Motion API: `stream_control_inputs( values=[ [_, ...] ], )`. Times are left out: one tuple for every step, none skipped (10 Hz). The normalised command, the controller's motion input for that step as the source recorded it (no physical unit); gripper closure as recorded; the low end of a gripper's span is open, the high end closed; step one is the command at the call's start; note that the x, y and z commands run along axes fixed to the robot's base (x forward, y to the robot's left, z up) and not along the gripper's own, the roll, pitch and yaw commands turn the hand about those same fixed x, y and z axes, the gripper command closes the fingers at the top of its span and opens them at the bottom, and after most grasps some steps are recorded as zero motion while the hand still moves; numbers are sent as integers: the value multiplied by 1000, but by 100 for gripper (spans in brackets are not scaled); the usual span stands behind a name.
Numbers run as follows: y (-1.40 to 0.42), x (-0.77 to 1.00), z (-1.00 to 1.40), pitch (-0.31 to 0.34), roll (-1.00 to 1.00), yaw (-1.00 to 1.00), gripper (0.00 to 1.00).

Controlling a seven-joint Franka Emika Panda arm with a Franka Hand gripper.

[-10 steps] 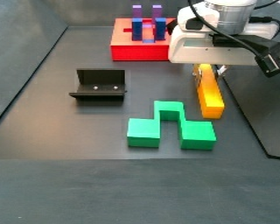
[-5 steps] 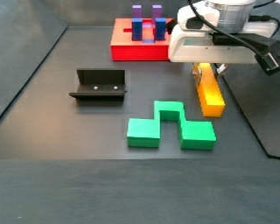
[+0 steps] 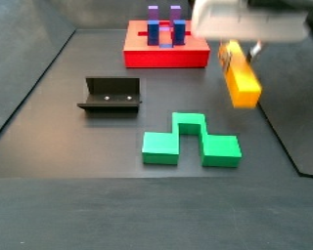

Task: Pick up the yellow object. Move up. Move to above the board. Insert the yellow object.
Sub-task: Move to above the board.

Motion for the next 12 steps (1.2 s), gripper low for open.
stream_control_inputs(
  values=[
    [-7,-40,1400,35,-11,3,100],
    [-8,-24,1400,4,-21,1,100],
    [-4,8,1400,26,-32,1,100],
    [-3,32,1400,60,-41,-3,100],
    [-4,25,1400,76,-47,-3,100],
    [-5,4,705,53,-47,-7,100],
    [1,12,303,35,-44,-3,100],
    [-1400,816,228,144,47,231,100],
    [-1400,814,217,172,97,218,100],
    [-1400,868,204,226,96,153,100],
    [-1400,889,216,220,18,102,100],
    [-1400,886,236,195,21,42,100]
  ],
)
